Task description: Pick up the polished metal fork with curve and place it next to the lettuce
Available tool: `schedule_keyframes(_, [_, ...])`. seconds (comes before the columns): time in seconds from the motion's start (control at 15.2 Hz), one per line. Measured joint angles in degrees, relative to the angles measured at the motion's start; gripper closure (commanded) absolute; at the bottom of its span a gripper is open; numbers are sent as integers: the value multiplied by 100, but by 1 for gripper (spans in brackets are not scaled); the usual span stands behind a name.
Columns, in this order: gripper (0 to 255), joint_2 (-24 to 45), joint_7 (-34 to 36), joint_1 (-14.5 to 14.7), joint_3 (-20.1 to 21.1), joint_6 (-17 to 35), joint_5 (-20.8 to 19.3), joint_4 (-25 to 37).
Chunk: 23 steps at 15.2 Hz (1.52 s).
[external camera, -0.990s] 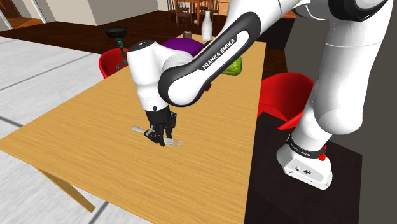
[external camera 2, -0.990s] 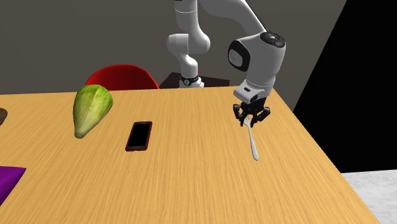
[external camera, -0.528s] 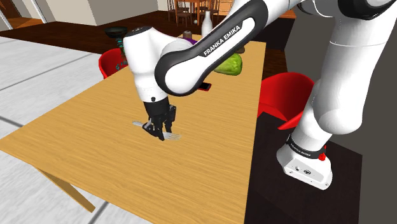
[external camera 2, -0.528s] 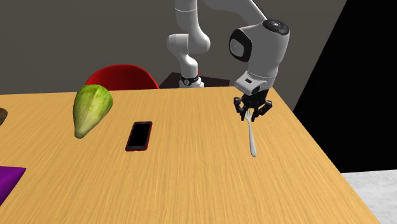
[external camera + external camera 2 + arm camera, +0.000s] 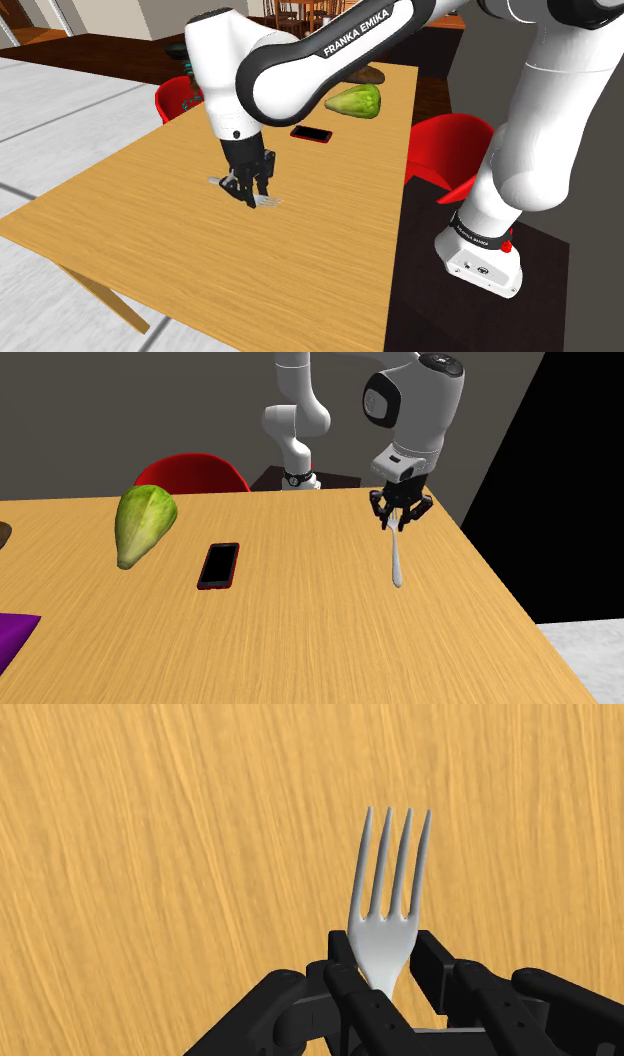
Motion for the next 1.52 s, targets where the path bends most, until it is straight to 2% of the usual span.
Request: schedule_keyframes(1.52, [255, -378, -88, -30, 30, -1714, 204, 1384])
